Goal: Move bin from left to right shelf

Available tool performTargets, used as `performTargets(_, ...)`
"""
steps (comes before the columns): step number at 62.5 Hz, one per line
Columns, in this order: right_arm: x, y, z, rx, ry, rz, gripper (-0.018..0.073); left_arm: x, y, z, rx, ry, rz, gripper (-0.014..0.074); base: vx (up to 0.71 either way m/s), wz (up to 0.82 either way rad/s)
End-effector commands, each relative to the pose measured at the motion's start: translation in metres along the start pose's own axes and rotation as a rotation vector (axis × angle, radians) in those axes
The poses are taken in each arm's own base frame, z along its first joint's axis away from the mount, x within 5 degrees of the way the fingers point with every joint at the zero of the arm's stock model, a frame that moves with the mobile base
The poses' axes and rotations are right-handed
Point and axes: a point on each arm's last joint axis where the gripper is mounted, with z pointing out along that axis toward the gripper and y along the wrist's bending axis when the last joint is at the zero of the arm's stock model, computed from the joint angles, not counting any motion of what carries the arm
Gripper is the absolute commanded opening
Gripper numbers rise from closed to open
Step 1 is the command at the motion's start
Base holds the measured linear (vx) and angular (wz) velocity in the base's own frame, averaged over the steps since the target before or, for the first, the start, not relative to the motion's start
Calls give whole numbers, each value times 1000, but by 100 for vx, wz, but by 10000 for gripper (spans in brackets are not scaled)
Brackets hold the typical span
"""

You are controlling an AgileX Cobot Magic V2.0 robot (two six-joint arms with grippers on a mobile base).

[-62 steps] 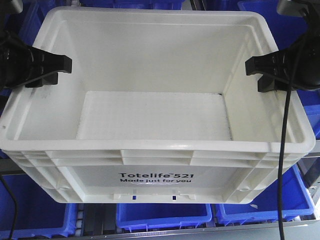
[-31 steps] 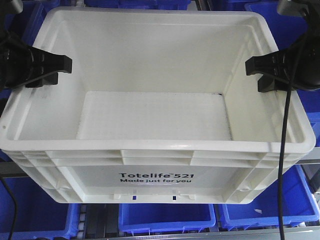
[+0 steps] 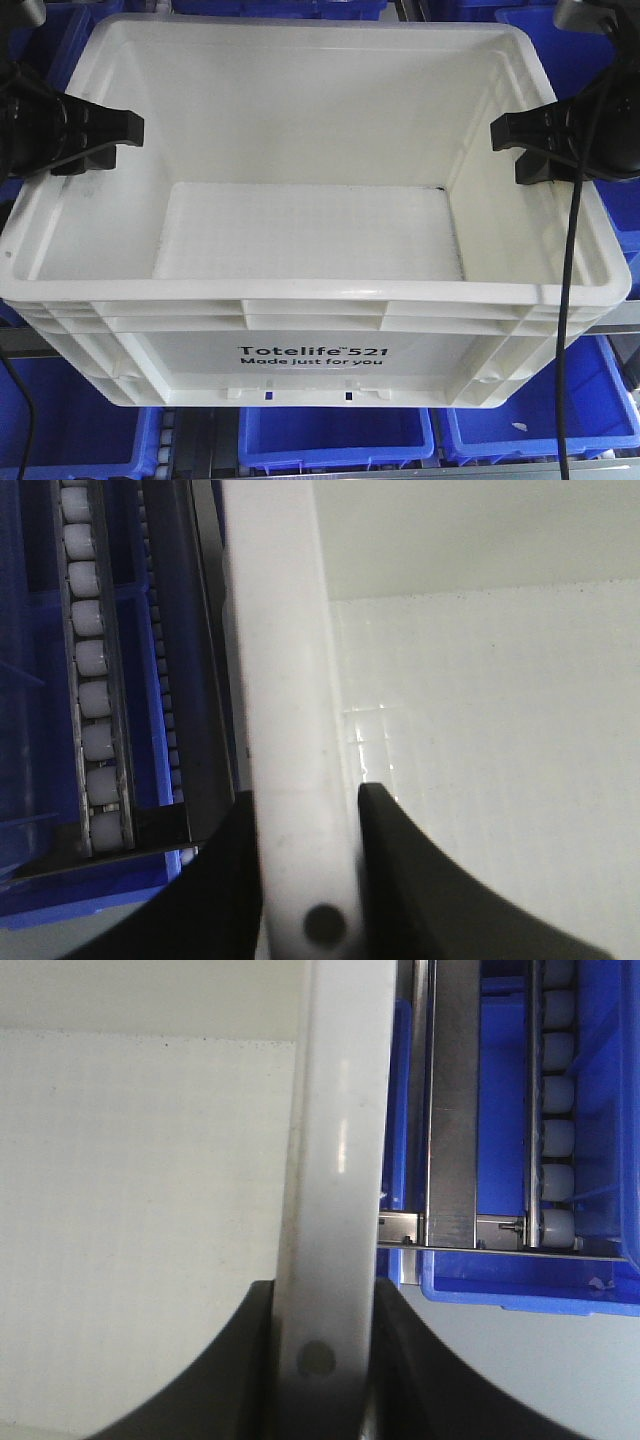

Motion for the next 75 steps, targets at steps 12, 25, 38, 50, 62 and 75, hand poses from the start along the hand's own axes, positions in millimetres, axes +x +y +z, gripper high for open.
performTargets(12,-14,-12,-26,98,-180,-62,-8,-15,8,-31,-47,-180,77,56,0,0)
performTargets(25,-14,-12,-26,98,-180,-62,-8,-15,8,-31,-47,-180,77,56,4,-1)
performTargets(38,-14,-12,-26,98,-180,-62,-8,-15,8,-31,-47,-180,77,56,8,-2)
performTargets(50,-14,-12,-26,98,-180,-63,-8,-15,8,-31,-47,-180,77,56,9,0)
performTargets(62,-14,-12,-26,98,-180,-63,-8,-15,8,-31,-47,-180,77,56,6,1)
performTargets(75,-14,-12,-26,98,-180,-63,-8,-15,8,-31,-47,-180,77,56,2,1)
